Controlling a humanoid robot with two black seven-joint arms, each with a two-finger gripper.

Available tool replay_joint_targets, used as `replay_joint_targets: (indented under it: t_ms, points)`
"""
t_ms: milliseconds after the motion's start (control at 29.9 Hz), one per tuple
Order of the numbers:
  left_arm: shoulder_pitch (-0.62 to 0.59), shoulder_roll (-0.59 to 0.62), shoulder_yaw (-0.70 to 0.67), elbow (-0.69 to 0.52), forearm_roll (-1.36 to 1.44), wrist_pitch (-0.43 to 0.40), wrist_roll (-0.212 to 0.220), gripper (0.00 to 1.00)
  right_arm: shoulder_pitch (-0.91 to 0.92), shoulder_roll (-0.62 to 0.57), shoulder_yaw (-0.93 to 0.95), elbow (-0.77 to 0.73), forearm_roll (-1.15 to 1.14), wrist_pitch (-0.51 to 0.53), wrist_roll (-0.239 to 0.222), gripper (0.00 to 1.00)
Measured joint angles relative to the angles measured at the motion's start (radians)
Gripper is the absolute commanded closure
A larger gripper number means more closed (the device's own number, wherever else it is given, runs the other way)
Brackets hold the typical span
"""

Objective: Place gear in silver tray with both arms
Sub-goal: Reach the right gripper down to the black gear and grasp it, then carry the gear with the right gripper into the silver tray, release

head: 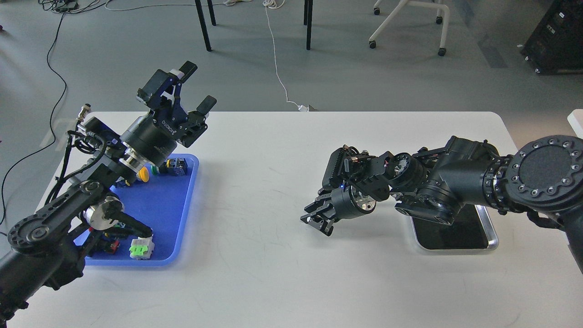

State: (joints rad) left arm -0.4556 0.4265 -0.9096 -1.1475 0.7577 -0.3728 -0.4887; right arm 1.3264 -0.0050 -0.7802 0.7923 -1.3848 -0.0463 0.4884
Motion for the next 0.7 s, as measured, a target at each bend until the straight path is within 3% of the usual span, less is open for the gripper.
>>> replay_joint_targets:
  t_ms: [301, 702]
  points:
    - [0.000, 0.000, 0.000, 0.000, 0.000, 0.000, 0.000, 0.02, 0.066, -0.052, 0.007, 0.018, 0.008, -0.006, 0.000, 0.82]
    - [-0.001, 0.000, 0.000, -0.013, 0.000, 0.000, 0.000, 0.02, 0.185, -0.424, 0.002, 0.177, -0.066, -0.001, 0.000, 0.81]
